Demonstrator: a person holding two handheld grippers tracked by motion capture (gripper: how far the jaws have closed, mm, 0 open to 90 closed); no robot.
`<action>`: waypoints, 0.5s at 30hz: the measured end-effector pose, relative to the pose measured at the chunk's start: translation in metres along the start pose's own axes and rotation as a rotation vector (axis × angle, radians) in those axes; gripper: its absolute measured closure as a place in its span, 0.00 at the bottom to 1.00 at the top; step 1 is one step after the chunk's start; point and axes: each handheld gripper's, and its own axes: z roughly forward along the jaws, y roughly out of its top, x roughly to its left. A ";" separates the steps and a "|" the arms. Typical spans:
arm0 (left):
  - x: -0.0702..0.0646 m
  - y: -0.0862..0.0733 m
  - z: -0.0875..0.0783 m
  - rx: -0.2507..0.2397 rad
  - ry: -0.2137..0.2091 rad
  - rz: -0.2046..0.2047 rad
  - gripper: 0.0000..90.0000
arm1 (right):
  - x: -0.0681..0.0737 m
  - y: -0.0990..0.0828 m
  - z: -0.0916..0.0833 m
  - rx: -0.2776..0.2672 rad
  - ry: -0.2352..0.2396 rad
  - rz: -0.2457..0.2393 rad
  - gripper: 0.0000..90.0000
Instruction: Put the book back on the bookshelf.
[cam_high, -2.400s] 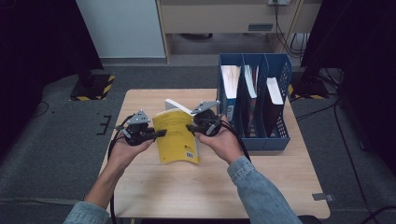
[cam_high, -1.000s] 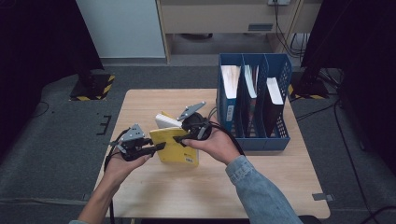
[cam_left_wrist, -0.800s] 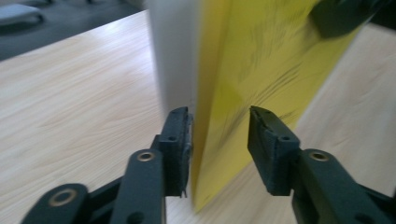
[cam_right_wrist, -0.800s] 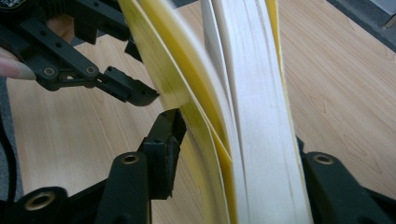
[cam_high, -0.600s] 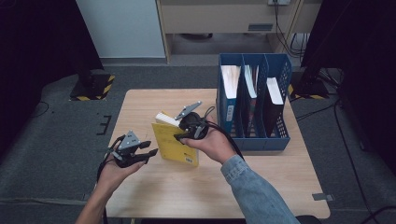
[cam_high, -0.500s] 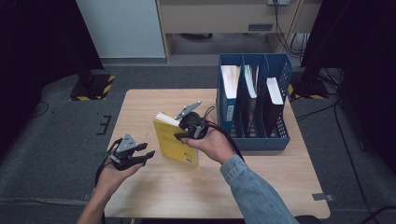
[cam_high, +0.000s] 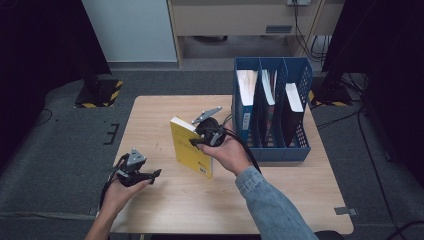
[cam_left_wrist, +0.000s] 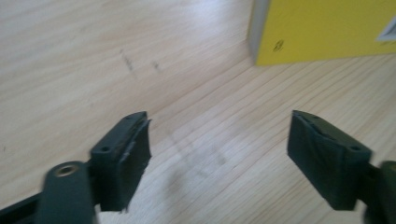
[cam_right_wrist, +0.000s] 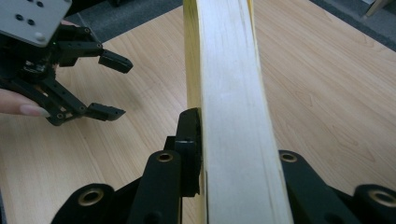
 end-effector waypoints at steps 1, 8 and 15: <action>0.002 -0.002 0.001 0.008 -0.002 -0.009 0.21 | -0.001 0.000 0.000 0.001 0.002 0.012 0.82; 0.010 -0.010 0.010 0.057 0.011 -0.020 0.20 | -0.017 0.001 0.000 0.007 0.014 0.092 0.82; 0.014 -0.016 0.016 0.091 0.018 -0.036 0.15 | -0.023 0.002 0.000 -0.013 0.020 0.148 0.82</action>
